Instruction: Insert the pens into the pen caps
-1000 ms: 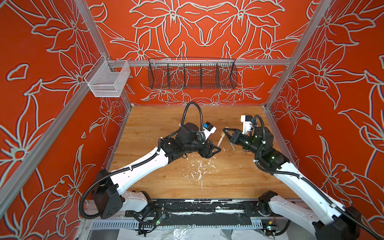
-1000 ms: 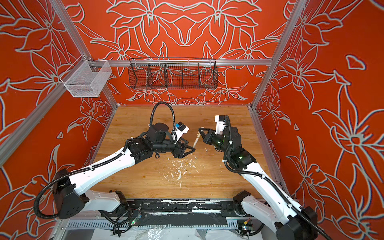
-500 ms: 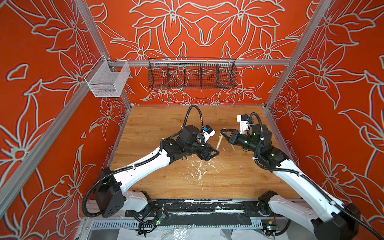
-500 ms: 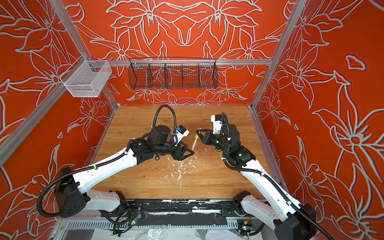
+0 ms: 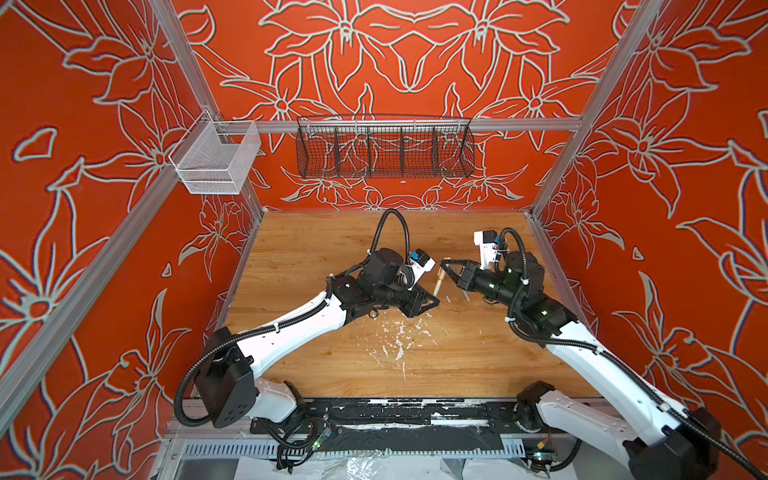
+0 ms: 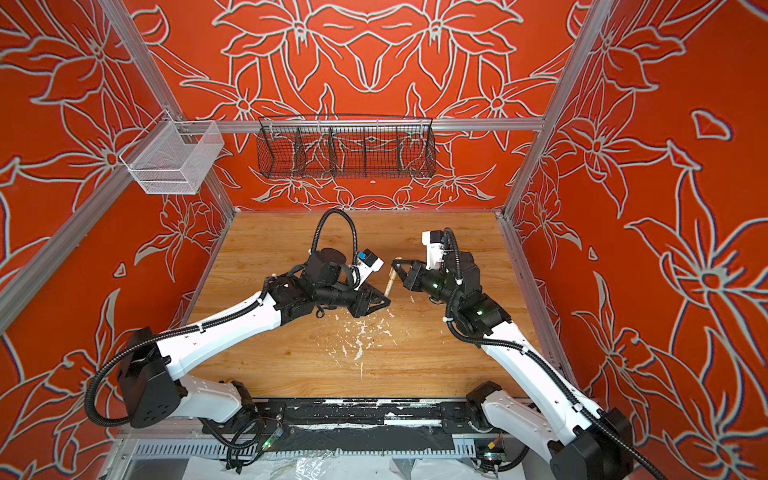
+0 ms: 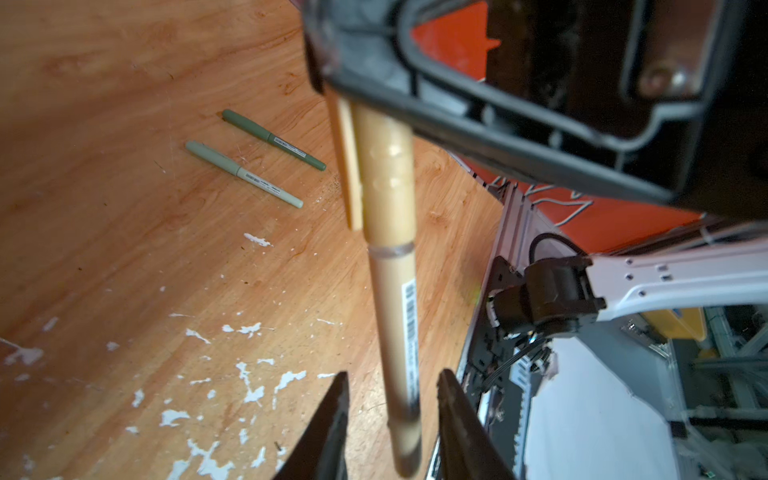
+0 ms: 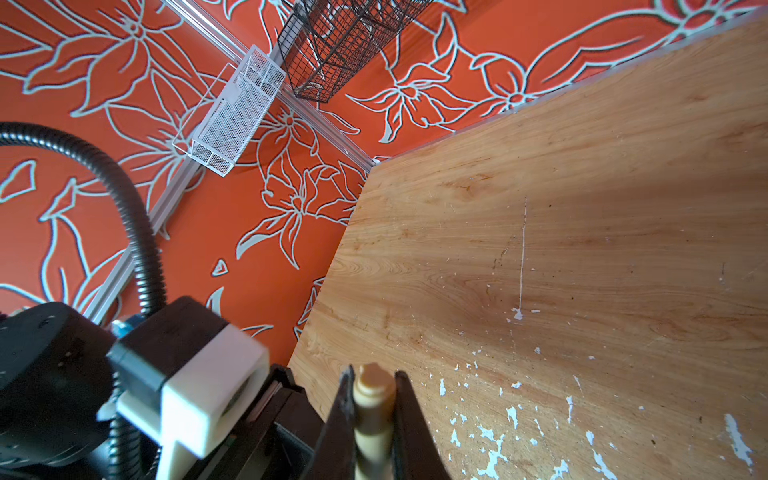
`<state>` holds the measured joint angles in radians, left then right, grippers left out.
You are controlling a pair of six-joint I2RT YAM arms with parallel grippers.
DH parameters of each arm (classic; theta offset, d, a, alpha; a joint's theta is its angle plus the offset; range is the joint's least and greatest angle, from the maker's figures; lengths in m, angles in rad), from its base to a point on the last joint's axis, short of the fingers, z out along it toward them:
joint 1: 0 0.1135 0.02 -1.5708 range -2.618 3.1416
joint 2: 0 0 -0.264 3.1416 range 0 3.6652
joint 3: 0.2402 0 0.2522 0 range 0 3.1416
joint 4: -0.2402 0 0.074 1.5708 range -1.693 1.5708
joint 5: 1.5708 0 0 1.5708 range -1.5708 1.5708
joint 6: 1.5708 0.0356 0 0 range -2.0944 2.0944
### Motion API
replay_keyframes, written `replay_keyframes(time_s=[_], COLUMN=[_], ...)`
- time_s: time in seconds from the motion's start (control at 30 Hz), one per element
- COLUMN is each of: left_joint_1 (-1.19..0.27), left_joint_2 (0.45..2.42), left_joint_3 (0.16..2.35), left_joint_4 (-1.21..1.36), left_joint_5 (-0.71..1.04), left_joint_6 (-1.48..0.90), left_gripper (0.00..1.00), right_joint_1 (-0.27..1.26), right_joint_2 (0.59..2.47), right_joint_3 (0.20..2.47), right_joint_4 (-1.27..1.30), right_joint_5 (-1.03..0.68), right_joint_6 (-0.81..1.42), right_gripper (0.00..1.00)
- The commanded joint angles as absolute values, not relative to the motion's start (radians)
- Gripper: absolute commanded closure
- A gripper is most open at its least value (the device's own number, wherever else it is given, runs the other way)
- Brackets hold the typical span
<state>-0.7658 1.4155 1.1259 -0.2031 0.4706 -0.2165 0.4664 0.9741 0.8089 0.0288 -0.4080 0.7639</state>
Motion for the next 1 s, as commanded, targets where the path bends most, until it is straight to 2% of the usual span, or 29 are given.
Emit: replay_keyframes(time_s=[0.0, 0.03, 0.1, 0.33, 0.53, 0.97], left_joint_1=[-0.765, -0.766, -0.766, -0.751, -0.689, -0.618], left_joint_2=[1.432, 1.434, 1.443, 1.483, 1.519, 1.608], left_joint_3=[1.150, 1.154, 1.166, 1.241, 1.286, 1.459], left_joint_4=[-0.163, -0.161, -0.163, -0.175, -0.062, 0.002], left_joint_5=[0.480, 0.477, 0.453, 0.354, 0.420, 0.456], left_joint_6=[-0.233, -0.237, -0.247, -0.285, -0.326, -0.301], left_gripper=[0.75, 0.80, 1.00, 1.00, 1.00, 1.00], right_joint_1=[0.464, 0.465, 0.465, 0.464, 0.471, 0.504], right_joint_2=[0.954, 0.954, 0.953, 0.934, 0.919, 0.871], right_joint_3=[0.790, 0.789, 0.786, 0.758, 0.705, 0.587], right_joint_4=[0.070, 0.069, 0.071, 0.083, 0.097, 0.079], right_joint_5=[-0.419, -0.417, -0.422, -0.452, -0.502, -0.474], right_joint_6=[0.773, 0.772, 0.769, 0.742, 0.730, 0.738], right_gripper=[1.00, 1.00, 1.00, 1.00, 1.00, 1.00])
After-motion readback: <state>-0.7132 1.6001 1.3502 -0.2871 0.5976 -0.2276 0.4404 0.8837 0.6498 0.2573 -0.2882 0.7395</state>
